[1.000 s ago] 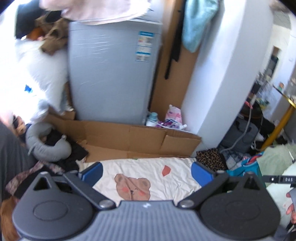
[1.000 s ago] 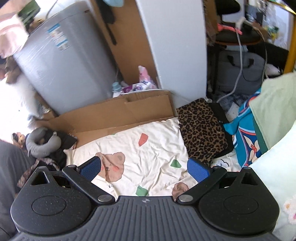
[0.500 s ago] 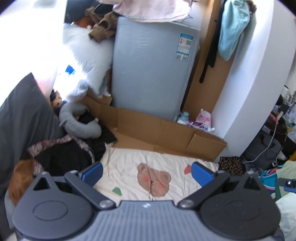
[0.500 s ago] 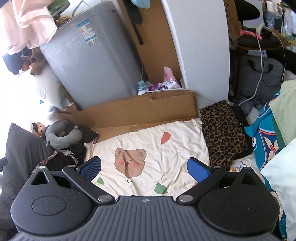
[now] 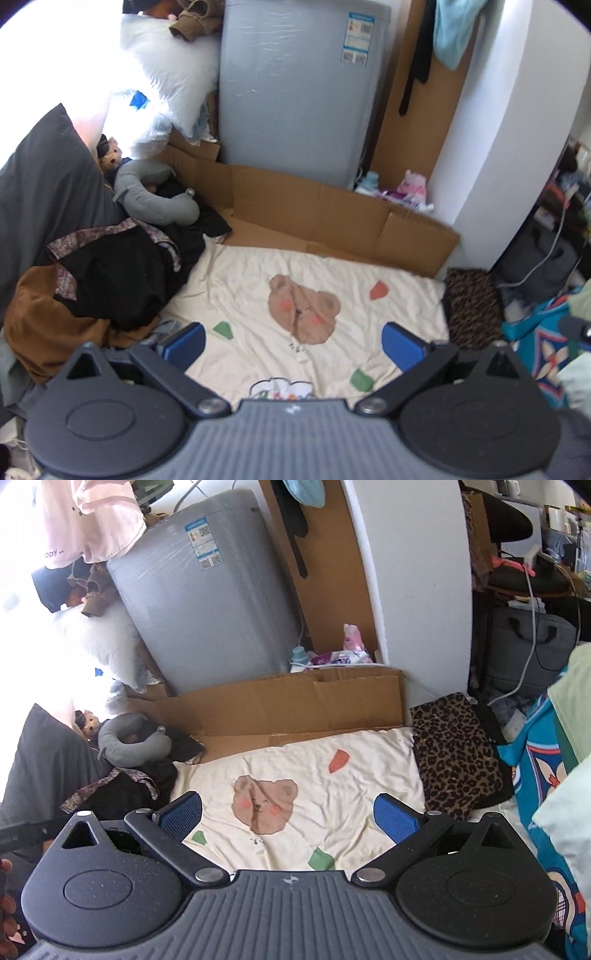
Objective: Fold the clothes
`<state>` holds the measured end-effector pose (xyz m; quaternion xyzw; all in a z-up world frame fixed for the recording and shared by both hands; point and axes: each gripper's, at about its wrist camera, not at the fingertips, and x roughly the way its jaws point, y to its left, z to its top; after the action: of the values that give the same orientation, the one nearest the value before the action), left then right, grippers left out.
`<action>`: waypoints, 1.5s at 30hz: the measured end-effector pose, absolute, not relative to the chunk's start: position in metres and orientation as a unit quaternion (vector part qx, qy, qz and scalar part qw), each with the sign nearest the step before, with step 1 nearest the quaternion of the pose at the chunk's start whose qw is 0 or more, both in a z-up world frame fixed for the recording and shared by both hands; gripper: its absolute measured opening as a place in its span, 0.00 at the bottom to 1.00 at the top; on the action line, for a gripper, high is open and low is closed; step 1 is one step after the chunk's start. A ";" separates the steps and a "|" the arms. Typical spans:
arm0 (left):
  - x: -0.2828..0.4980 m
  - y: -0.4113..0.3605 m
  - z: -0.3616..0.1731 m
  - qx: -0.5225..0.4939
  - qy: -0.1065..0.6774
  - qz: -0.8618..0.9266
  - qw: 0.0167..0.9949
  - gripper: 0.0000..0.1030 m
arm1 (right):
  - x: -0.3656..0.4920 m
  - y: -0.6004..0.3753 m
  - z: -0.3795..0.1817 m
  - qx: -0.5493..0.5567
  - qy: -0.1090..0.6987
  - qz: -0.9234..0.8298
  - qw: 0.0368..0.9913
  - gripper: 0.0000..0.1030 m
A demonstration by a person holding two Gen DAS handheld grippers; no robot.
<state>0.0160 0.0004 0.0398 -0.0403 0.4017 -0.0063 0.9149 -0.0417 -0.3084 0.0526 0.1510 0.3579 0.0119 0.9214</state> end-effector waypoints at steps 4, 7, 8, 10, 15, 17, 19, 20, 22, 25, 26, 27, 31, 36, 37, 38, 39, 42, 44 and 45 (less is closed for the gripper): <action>0.013 -0.012 0.022 -0.030 0.412 0.000 0.911 1.00 | -0.045 -0.306 0.040 0.132 0.364 0.011 0.922 0.99; 0.010 -0.021 0.012 -0.019 0.418 -0.004 0.908 1.00 | -0.044 -0.303 0.034 0.118 0.372 0.018 0.921 0.99; 0.010 -0.025 0.009 -0.012 0.420 -0.006 0.908 1.00 | -0.044 -0.302 0.034 0.114 0.371 0.020 0.921 0.99; 0.008 -0.030 0.005 -0.005 0.422 -0.008 0.907 1.00 | -0.045 -0.298 0.034 0.102 0.371 0.020 0.923 0.99; 0.003 -0.038 0.002 0.009 0.417 -0.013 0.909 1.00 | -0.048 -0.289 0.034 0.080 0.384 0.030 0.920 0.99; 0.001 -0.041 0.003 0.011 0.414 -0.017 0.910 1.00 | -0.050 -0.286 0.033 0.077 0.388 0.033 0.918 0.99; 0.000 -0.046 0.001 0.024 0.413 -0.016 0.910 1.00 | -0.052 -0.285 0.033 0.076 0.392 0.035 0.916 0.99; 0.000 -0.047 0.000 0.028 0.415 -0.014 0.909 1.00 | -0.053 -0.284 0.032 0.077 0.396 0.035 0.914 0.99; 0.002 -0.047 -0.003 0.028 0.420 -0.011 0.907 1.00 | -0.055 -0.283 0.030 0.076 0.403 0.038 0.911 0.99; 0.005 -0.046 -0.007 0.027 0.427 -0.007 0.904 1.00 | -0.058 -0.278 0.029 0.066 0.401 0.045 0.912 0.99; 0.005 -0.045 -0.007 0.026 0.428 -0.007 0.903 1.00 | -0.057 -0.277 0.028 0.066 0.402 0.044 0.912 0.99; 0.005 -0.045 -0.008 0.025 0.428 -0.007 0.903 1.00 | -0.057 -0.278 0.027 0.070 0.404 0.042 0.911 0.99; 0.006 -0.044 -0.010 0.023 0.431 -0.006 0.902 1.00 | -0.055 -0.284 0.025 0.097 0.407 0.045 0.907 0.99; 0.008 -0.041 -0.012 0.013 0.433 -0.014 0.901 0.99 | -0.050 -0.280 0.022 0.093 0.412 0.052 0.905 0.99; 0.008 -0.041 -0.012 0.013 0.432 -0.017 0.901 0.99 | -0.049 -0.280 0.022 0.091 0.413 0.052 0.904 0.99; 0.008 -0.042 -0.012 0.015 0.431 -0.018 0.902 0.99 | -0.048 -0.279 0.021 0.090 0.415 0.052 0.904 0.99; 0.008 -0.043 -0.011 0.018 0.430 -0.017 0.903 0.99 | -0.047 -0.278 0.021 0.089 0.417 0.052 0.903 0.99; 0.009 -0.044 -0.011 0.027 0.429 -0.018 0.903 0.99 | -0.045 -0.278 0.020 0.091 0.419 0.053 0.902 0.99; 0.009 -0.043 -0.012 0.026 0.430 -0.016 0.902 0.99 | -0.044 -0.277 0.020 0.091 0.420 0.051 0.902 0.99; 0.010 -0.043 -0.012 0.025 0.431 -0.014 0.902 0.99 | -0.043 -0.277 0.020 0.090 0.420 0.051 0.902 0.99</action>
<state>0.0096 -0.0428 -0.0123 0.0248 0.4314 -0.0143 0.9017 -0.0432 -0.2765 0.0201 0.0898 0.4198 0.0507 0.9017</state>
